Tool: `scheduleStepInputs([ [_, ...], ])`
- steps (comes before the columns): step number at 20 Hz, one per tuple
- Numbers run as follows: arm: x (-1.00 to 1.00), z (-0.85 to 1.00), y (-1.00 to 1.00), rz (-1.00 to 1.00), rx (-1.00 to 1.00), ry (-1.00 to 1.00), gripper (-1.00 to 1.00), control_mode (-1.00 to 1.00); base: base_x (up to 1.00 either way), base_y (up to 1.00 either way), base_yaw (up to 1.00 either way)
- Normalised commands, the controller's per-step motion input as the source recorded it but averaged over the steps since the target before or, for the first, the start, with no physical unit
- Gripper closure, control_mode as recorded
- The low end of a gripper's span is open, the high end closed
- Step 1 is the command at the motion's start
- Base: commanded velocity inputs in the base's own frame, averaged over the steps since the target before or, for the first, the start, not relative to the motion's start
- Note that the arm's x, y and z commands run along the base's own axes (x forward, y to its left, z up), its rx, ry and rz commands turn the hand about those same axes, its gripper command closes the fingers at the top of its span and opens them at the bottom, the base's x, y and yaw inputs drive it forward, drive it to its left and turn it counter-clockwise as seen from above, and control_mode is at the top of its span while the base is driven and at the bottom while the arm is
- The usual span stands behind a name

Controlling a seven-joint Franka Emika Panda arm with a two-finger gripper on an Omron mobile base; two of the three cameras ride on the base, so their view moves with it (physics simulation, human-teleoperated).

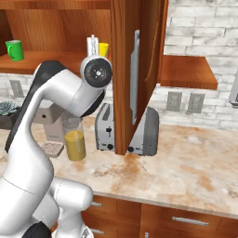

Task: There is a tray on the dining counter. Grab the cup, mug, and pitcher and place them on the tray. The pitcher may be placed next to the tray if it cannot fit the tray.

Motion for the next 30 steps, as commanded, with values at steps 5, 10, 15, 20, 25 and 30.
scheduleStepInputs([
  [5,0.1,0.0,0.0,0.04,-0.11,-0.03,-1.0,-1.0,0.0,0.0,0.0],
  [10,0.14,0.0,0.0,0.04,-0.12,-0.02,-1.0,-1.0,0.0,0.0,0.0],
  [15,0.17,0.04,0.0,0.02,-0.04,-0.01,-1.0,-1.0,0.0,0.0,0.0],
  [20,0.39,0.12,0.0,0.0,0.0,0.0,-1.0,-1.0,0.0,0.0,0.0],
  [25,0.31,0.09,0.07,0.0,0.0,0.0,-1.0,-1.0,0.0,0.0,0.0],
  [30,0.28,0.0,0.05,0.0,0.0,0.0,-1.0,-1.0,0.0,0.0,0.0],
])
